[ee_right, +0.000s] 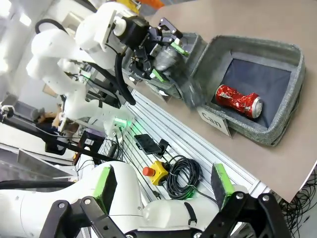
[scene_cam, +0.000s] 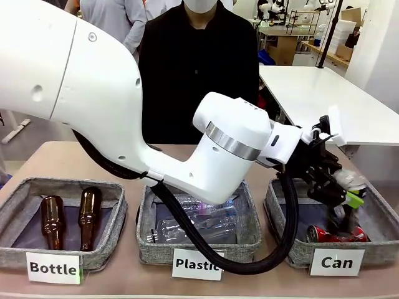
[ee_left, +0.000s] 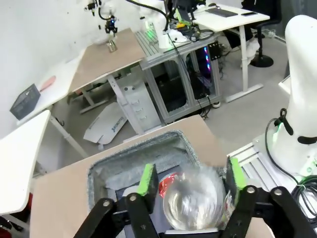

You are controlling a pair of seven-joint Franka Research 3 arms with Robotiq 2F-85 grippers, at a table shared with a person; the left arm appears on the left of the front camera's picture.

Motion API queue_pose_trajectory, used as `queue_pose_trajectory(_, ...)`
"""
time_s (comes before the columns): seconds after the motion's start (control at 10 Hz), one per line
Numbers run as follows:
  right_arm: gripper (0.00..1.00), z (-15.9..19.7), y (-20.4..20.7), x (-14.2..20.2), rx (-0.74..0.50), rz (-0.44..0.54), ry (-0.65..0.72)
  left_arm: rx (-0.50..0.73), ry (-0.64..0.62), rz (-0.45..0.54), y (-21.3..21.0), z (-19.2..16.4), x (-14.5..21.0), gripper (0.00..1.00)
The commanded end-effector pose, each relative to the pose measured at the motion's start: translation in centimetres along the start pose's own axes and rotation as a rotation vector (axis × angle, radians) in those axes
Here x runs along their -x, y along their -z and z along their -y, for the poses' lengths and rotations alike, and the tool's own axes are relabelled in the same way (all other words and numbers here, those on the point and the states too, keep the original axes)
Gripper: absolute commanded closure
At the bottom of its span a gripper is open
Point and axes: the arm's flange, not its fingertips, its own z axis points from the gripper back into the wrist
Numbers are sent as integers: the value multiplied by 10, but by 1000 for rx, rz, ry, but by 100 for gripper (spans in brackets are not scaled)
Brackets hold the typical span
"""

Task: Sort the can waste into the basket.
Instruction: Pick up the can waste from the table and place it in the right Fabric basket.

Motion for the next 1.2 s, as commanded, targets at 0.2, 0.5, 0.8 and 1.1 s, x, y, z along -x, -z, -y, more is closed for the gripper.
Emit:
queue_pose_trajectory(0.2,0,-3,1,0,-6,-8,1,3,-11,29,-4,1,2,0)
queue_pose_trajectory(0.5,0,-3,1,0,-6,-8,1,-52,-16,29,-21,-4,-1,0)
queue_pose_trajectory(0.8,0,-3,1,0,-6,-8,1,0,-147,-96,-95,16,-17,0)
queue_pose_trajectory(1.1,0,8,20,-25,-30,39,-9,-159,-420,-139,-234,58,-14,0)
